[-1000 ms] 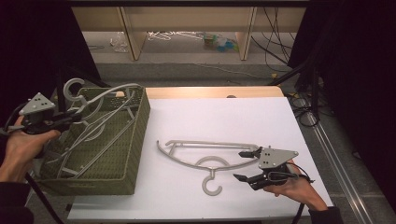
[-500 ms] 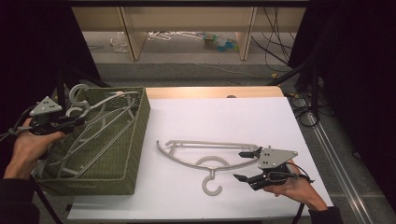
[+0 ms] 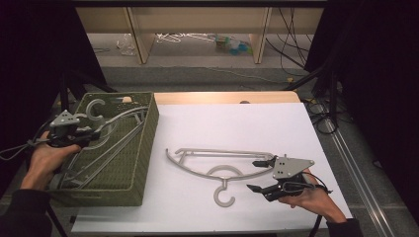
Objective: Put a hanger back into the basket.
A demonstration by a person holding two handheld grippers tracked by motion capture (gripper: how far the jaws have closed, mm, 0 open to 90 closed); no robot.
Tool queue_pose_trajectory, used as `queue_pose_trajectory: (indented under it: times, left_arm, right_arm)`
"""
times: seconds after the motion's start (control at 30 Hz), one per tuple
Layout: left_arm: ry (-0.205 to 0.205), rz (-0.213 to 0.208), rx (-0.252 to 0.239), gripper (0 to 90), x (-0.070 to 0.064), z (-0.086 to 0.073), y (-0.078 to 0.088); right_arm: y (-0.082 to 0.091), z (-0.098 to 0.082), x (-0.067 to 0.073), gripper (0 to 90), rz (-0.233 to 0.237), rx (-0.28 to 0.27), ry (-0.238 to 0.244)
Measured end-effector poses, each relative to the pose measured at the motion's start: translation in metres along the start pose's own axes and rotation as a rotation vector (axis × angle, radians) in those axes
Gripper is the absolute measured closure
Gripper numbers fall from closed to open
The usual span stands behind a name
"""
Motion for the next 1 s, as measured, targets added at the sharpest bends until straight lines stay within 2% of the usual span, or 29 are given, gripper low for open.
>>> queue_pose_trajectory:
  times: [0.03,0.07,0.1,0.13,0.2,0.23,0.27,0.3,0.33,0.37,0.4,0.47,0.5,0.53,0.57,0.6,0.67,0.7,0.73,0.8,0.83,0.87,0.9,0.93,0.97,1.0]
  left_arm:
    - [0.001,0.002,0.016,79.0,0.000,-0.002,-0.002]
    - [-0.036,0.002,0.046,79.0,0.003,-0.004,-0.003]
    - [0.015,0.002,0.013,79.0,0.000,-0.005,-0.008]
    - [-0.018,0.007,0.048,79.0,0.003,-0.008,-0.007]
    - [-0.020,-0.002,0.049,78.9,0.004,-0.010,-0.009]
    - [0.009,-0.002,0.029,78.8,0.002,-0.010,-0.010]
    - [-0.021,0.002,0.061,78.7,0.005,-0.012,-0.009]
    - [0.042,0.012,0.028,78.5,0.002,-0.013,-0.012]
    - [0.038,0.011,0.038,78.5,0.003,-0.014,-0.012]
    - [0.005,0.006,0.058,78.4,0.006,-0.016,-0.014]
    - [0.036,0.019,0.056,78.2,0.004,-0.018,-0.015]
    - [0.003,0.004,0.061,78.0,0.009,-0.019,-0.017]
    - [0.047,0.022,0.063,78.1,0.007,-0.022,-0.017]
    - [0.045,0.028,0.069,78.2,0.009,-0.024,-0.018]
    - [0.010,0.019,0.085,78.2,0.012,-0.024,-0.019]
    - [0.045,0.034,0.085,77.9,0.013,-0.027,-0.020]
    - [0.073,0.044,0.081,77.6,0.015,-0.030,-0.021]
    - [0.037,0.032,0.088,77.6,0.019,-0.031,-0.021]
    - [0.087,0.053,0.085,77.7,0.018,-0.033,-0.021]
    - [0.089,0.067,0.085,77.6,0.020,-0.034,-0.020]
    - [0.073,0.064,0.095,77.4,0.022,-0.034,-0.021]
    - [0.065,0.078,0.116,77.0,0.024,-0.036,-0.020]
    - [0.092,0.082,0.111,76.6,0.023,-0.036,-0.021]
    - [0.096,0.092,0.119,76.5,0.025,-0.037,-0.021]
    - [0.089,0.084,0.103,75.7,0.026,-0.037,-0.023]
    - [0.099,0.105,0.123,75.2,0.028,-0.039,-0.022]
  right_arm:
    - [0.000,0.000,0.000,30.0,-0.001,0.000,0.001]
    - [0.000,0.000,0.000,30.0,-0.001,0.001,0.002]
    - [0.000,0.000,0.000,30.0,-0.002,0.001,0.003]
    - [0.000,0.000,0.000,30.0,-0.001,0.002,0.004]
    - [0.000,0.000,0.000,30.0,-0.002,0.001,0.006]
    - [0.000,0.000,0.000,30.0,-0.002,0.001,0.007]
    - [0.000,-0.001,0.000,30.0,-0.002,0.002,0.006]
    - [-0.001,-0.001,0.000,30.0,-0.002,0.004,0.004]
    - [-0.001,0.000,0.000,29.9,-0.004,0.001,0.004]
    - [-0.001,0.000,0.000,29.9,-0.005,0.001,0.006]
    - [-0.001,-0.001,0.000,29.9,-0.003,0.001,0.010]
    - [-0.001,-0.001,0.000,29.9,-0.003,0.001,0.009]
    - [-0.001,-0.001,0.000,29.9,-0.004,0.000,0.004]
    - [-0.001,0.000,-0.001,29.9,-0.003,0.001,0.003]
    - [-0.001,-0.001,0.000,29.9,-0.004,0.000,0.004]
    - [-0.001,-0.001,0.000,29.8,-0.003,0.002,0.008]
    - [-0.002,-0.001,-0.001,29.6,-0.002,0.005,0.006]
    - [-0.002,-0.001,-0.001,29.6,0.000,0.005,0.004]
    - [-0.002,-0.001,-0.001,29.5,0.000,0.005,0.003]
    - [-0.002,-0.002,0.000,29.5,-0.002,0.003,0.004]
    - [-0.002,-0.002,0.000,29.4,0.001,0.004,0.003]
    - [-0.002,-0.002,-0.001,29.1,-0.001,0.003,-0.002]
    - [-0.003,-0.002,-0.001,28.9,0.000,0.007,-0.001]
    - [-0.003,-0.002,-0.001,28.9,0.000,0.008,-0.003]
    - [-0.003,-0.003,-0.001,28.9,0.001,0.009,-0.006]
    - [-0.003,-0.003,-0.001,28.8,0.000,0.007,-0.005]
Point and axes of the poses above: each handheld gripper's, and its own axes: y roughly backward along the jaws, z roughly out of its top, x roughly to its left, the point moved 5 cm from there along -y, roughly forward along the jaws, and after that the axes turned 1 degree about x, right-handed, at the moved point
